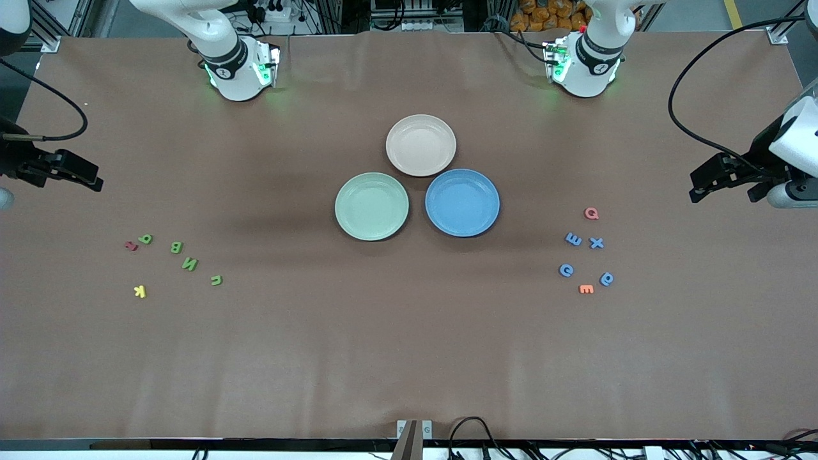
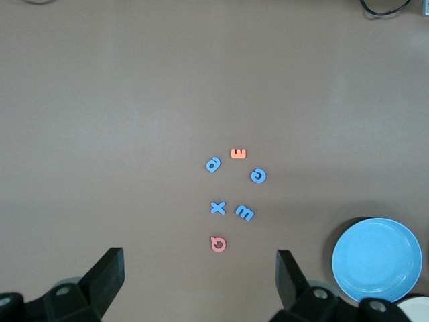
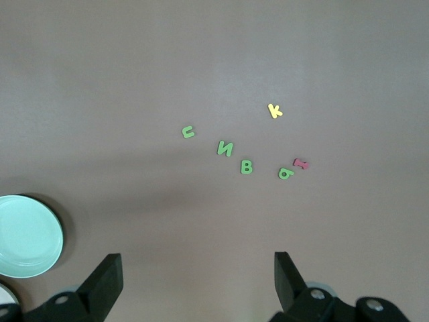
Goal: Sort letters by color into matching plates
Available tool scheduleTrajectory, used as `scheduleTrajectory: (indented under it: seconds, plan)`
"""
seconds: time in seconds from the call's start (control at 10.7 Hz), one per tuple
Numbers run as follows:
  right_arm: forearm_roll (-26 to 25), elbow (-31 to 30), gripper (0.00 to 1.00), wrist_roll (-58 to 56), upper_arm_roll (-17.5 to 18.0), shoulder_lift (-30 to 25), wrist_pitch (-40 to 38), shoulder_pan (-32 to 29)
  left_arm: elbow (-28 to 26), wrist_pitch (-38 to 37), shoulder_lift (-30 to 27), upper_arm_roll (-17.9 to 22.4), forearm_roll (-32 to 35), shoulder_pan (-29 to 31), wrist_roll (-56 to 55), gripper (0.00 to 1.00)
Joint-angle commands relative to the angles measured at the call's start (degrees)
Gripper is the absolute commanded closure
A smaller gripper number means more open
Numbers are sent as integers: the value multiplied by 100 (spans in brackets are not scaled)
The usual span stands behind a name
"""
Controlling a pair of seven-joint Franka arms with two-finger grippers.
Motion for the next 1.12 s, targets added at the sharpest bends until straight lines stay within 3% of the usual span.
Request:
scheduleTrajectory:
  seconds: [0.0, 1.03]
  plan:
    - [63, 142, 0, -19, -4, 87, -90, -11, -18, -75, -48, -3, -93, 26, 93, 0]
    - [81, 2, 0, -63, 4, 96, 139, -47, -176, -58, 136, -12, -32, 87, 84, 0]
